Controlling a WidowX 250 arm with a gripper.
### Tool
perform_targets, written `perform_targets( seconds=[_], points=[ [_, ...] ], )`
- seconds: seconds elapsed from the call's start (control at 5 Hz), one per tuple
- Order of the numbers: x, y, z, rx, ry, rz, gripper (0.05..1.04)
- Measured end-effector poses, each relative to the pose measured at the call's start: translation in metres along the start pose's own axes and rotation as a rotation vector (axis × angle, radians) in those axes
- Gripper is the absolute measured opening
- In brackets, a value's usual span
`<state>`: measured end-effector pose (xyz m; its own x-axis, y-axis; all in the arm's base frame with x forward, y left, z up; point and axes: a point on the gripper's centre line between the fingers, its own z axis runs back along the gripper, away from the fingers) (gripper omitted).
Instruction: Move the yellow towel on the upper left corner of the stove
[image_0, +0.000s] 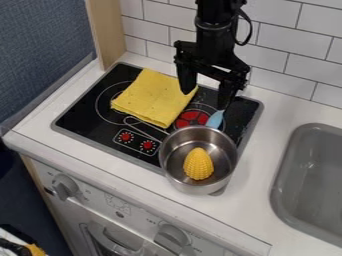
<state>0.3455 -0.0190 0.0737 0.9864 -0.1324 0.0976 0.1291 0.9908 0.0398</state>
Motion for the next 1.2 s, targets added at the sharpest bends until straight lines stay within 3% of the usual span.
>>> perform_targets(
  seconds=[0.2, 0.4, 0.8, 1.2],
  points=[
    [-0.003, -0.001, -0.012, -0.006, 0.035, 0.0, 0.999],
    [0.003, 0.027, -0.019, -0.021, 0.039, 0.042, 1.0],
    [0.018, 0.073, -0.029, -0.007, -0.004, 0.024, 0.999],
    [0.019, 0.077, -0.055, -0.017, 0.018, -0.012, 1.0]
  ],
)
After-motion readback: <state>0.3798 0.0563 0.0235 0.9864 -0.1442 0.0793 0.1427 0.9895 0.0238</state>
